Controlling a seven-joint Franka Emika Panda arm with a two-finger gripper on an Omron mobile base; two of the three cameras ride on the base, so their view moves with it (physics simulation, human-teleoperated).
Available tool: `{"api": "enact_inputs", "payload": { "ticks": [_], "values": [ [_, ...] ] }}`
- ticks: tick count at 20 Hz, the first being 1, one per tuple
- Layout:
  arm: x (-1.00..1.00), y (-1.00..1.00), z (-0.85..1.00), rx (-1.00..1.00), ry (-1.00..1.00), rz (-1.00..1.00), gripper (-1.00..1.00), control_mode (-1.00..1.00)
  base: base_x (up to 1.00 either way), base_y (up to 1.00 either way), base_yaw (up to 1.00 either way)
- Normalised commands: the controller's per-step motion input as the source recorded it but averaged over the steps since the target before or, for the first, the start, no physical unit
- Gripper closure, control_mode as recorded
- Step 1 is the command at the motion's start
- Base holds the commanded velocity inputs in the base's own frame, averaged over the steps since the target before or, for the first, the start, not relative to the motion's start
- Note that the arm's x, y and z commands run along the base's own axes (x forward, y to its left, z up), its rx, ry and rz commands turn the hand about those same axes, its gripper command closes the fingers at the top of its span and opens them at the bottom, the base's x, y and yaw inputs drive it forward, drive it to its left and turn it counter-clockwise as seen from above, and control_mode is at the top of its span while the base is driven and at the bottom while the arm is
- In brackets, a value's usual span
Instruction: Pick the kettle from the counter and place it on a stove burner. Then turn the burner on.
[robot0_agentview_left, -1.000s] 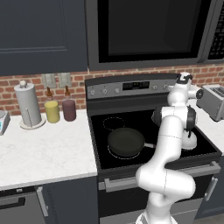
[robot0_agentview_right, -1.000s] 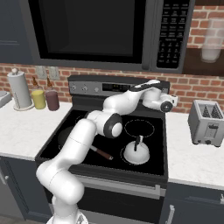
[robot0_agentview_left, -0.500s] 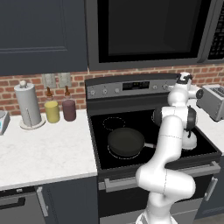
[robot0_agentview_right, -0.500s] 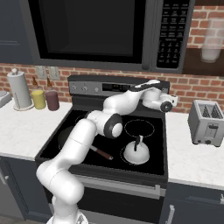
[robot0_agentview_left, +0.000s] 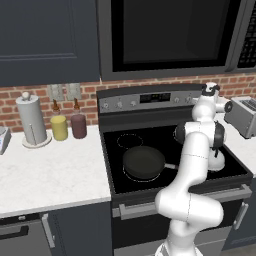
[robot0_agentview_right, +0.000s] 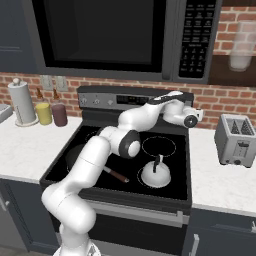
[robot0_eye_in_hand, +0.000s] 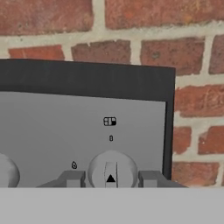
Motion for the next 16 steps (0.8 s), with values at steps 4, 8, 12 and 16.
{"api": "enact_inputs", "payload": {
  "ticks": [4, 8, 12, 16],
  "values": [
    [0.00, 0.00, 0.00, -0.03, 0.00, 0.20, 1.00, -1.00, 0.00, 0.00, 0.00],
    [0.00, 0.00, 0.00, -0.04, 0.00, 0.18, 1.00, -1.00, 0.00, 0.00, 0.00],
    [-0.03, 0.00, 0.00, -0.05, -0.03, 0.15, 1.00, -1.00, 0.00, 0.00, 0.00],
    [-0.01, -0.03, -0.02, -0.12, -0.08, 0.06, 1.00, -1.00, 0.00, 0.00, 0.00]
  ]
}}
